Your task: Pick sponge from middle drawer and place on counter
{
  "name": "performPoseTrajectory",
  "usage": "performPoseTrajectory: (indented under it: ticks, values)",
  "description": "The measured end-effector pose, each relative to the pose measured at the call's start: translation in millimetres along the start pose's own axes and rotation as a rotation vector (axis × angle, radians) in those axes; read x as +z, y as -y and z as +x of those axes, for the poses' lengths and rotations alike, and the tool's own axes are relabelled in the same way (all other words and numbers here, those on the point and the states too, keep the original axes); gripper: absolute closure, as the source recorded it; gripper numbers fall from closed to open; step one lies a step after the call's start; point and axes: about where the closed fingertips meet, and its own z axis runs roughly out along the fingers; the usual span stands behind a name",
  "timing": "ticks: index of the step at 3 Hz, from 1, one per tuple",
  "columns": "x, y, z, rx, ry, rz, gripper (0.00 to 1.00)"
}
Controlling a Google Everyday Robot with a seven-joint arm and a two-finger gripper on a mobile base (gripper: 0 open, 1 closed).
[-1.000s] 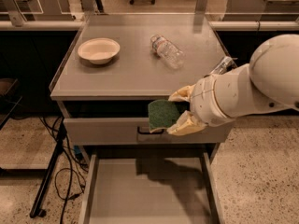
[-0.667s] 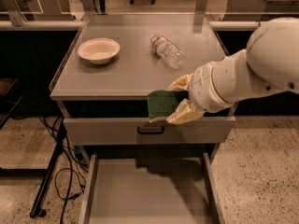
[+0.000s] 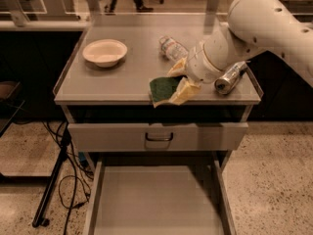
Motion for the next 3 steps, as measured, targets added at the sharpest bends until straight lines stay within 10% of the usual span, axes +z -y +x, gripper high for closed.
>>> performPoseTrajectory:
  ticks: [1, 3]
  values:
    - [31.7, 24.7, 7.1, 0.010, 0.033, -0.088, 1.00]
    - [31.2, 25.0, 6.8, 0.010, 0.033, -0.088, 0.91]
